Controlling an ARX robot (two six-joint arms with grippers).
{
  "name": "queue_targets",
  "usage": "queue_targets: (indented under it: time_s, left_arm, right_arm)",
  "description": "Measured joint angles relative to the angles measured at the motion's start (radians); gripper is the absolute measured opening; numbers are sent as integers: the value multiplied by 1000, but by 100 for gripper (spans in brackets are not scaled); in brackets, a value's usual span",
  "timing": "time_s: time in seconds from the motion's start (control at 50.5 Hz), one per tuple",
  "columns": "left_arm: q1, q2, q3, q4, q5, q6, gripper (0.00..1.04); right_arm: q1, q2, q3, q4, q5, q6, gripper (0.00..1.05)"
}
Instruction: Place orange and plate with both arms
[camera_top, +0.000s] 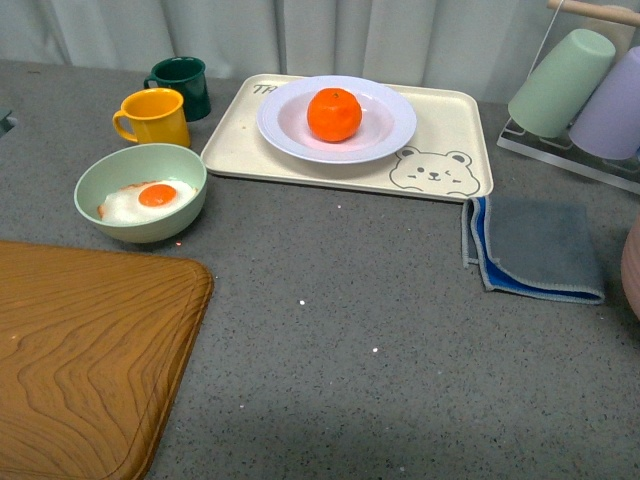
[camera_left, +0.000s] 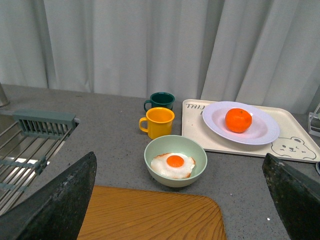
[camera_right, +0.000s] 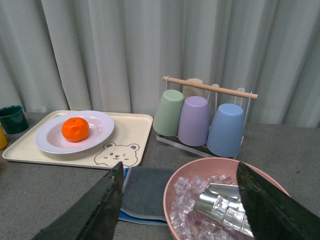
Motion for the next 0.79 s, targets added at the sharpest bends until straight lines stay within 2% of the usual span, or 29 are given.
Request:
queue_targets:
  time_s: [0.158, 0.792]
  left_arm:
    - [0, 0, 0, 0, 0, 0, 98]
    - [0, 0, 0, 0, 0, 0, 98]
  right_arm:
    - [0, 0, 0, 0, 0, 1, 97]
    - [0, 0, 0, 0, 0, 1, 95]
